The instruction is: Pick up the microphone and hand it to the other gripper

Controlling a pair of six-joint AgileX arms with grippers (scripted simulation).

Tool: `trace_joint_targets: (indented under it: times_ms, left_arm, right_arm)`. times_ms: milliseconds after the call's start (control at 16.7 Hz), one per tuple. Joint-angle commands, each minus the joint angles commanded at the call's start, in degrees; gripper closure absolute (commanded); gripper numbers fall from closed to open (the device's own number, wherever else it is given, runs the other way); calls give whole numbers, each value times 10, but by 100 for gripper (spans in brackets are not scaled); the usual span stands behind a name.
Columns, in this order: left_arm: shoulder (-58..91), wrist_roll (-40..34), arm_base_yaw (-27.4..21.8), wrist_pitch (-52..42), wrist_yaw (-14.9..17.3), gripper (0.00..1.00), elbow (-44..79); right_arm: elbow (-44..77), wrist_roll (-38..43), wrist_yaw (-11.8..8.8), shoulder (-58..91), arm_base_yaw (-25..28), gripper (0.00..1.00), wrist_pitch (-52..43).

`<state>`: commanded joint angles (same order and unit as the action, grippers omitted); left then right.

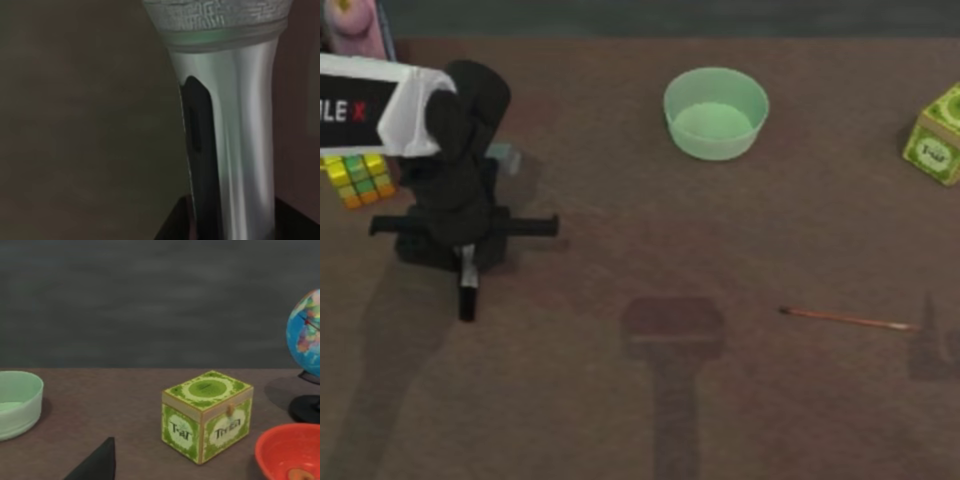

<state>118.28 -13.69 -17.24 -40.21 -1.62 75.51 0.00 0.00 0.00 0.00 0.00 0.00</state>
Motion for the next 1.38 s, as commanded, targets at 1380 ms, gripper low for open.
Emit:
trace_joint_targets:
  times_ms: [1380]
  left_arm:
    - [-201,142,31,823,326,100,-225]
  right_arm:
    - [0,0,0,0,0,0,0]
